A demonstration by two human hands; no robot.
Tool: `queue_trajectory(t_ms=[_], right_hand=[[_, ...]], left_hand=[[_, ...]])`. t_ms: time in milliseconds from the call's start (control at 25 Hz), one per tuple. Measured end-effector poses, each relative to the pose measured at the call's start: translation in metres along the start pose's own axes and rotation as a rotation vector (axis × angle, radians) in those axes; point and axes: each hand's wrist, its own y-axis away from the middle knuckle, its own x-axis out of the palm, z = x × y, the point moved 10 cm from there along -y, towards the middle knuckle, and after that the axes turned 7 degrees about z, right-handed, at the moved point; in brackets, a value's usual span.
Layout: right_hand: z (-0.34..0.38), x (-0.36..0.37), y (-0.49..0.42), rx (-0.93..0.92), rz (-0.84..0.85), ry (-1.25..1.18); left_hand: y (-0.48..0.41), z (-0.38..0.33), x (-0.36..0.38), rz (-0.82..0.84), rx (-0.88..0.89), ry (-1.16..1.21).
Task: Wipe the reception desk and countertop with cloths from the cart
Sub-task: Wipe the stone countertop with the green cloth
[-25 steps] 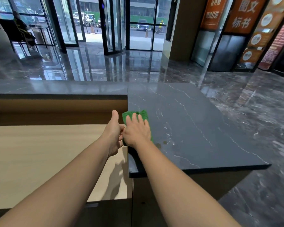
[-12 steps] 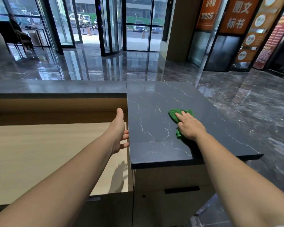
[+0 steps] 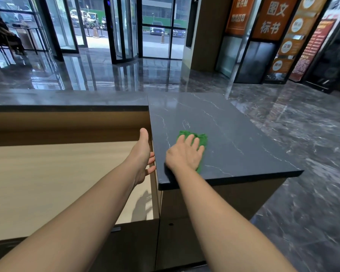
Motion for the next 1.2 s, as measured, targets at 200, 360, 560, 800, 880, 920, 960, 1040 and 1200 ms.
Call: queue_trajectory(t_ms=[200, 360, 560, 800, 880, 920, 960, 1040, 1200], right_hand=[[0.056, 0.020, 0.037, -0.256, 0.079, 0.060], [0.041, 0.012, 0.032, -0.437, 0.112, 0.038], [-0.036, -0.008, 0.002, -0.404, 0.122, 0.079], [-0.156, -0.037, -0.031, -0.142, 0.121, 0.085], [-0.165, -0.039, -0.034, -0.087, 0.118, 0.079], [-0.162, -0.038, -0.033, -0.057, 0.106, 0.079], [-0.156, -0.038, -0.029, -0.016, 0.081, 0.076], [-0.139, -0.036, -0.015, 0.076, 0.015, 0.058], [-0.074, -0.015, 0.025, 0.074, -0.002, 0.020]], left_hand=[[0.005, 0.007, 0.005, 0.067, -0.022, 0.069], [0.012, 0.004, 0.002, -0.032, 0.006, 0.030], [0.027, 0.001, 0.015, -0.052, 0.022, 0.035], [0.040, 0.005, 0.018, -0.073, 0.026, 0.008], [0.043, 0.009, 0.015, -0.076, 0.013, -0.008], [0.044, 0.011, 0.014, -0.075, 0.018, -0.022], [0.044, 0.013, 0.014, -0.073, 0.027, -0.037], [0.044, 0.015, 0.014, -0.069, 0.035, -0.058], [0.045, 0.017, 0.011, -0.100, 0.026, -0.046]])
